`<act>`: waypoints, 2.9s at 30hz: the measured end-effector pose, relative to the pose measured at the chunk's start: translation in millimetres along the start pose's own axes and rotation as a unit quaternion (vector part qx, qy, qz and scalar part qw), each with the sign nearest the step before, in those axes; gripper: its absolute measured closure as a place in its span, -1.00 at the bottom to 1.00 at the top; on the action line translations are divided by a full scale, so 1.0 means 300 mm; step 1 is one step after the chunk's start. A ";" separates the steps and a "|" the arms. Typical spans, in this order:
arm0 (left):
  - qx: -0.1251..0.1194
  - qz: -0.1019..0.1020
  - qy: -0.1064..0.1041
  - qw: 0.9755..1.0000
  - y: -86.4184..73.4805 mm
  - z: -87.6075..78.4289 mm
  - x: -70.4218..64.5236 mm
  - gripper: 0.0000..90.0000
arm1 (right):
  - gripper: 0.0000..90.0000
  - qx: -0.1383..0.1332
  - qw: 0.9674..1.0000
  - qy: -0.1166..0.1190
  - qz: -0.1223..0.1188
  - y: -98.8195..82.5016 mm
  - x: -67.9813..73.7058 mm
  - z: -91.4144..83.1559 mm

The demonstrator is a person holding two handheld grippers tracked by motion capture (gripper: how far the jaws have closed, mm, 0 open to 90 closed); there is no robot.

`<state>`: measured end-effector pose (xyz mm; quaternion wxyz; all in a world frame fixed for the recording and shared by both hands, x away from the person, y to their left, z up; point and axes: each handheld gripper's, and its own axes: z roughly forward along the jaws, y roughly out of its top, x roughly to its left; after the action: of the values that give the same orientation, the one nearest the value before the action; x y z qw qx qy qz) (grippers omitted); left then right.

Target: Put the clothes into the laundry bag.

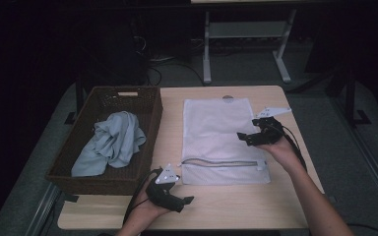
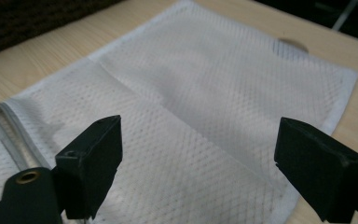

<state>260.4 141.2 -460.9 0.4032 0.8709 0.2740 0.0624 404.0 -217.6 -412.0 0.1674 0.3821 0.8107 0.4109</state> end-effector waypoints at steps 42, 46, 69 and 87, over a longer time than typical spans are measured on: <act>0.009 0.004 -0.001 1.000 -0.005 0.005 -0.012 -0.69 | 0.99 0.080 0.993 -0.076 0.032 -0.109 -0.189 0.158; 0.011 0.004 0.001 1.000 -0.006 0.003 -0.010 -0.69 | 0.99 0.086 0.993 -0.075 0.034 -0.118 -0.199 0.152; 0.009 -0.007 0.001 1.000 -0.007 0.009 -0.002 -0.69 | 0.99 0.124 0.985 -0.112 0.049 -0.187 -0.280 0.026; 0.010 -0.006 0.001 1.000 -0.006 0.006 -0.003 -0.69 | 0.99 0.149 0.977 -0.139 0.056 -0.271 -0.331 -0.104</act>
<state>259.5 140.4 -463.4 0.3942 0.8733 0.2802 0.0585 411.2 -339.9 -461.9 0.1968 0.5009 0.8087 0.2373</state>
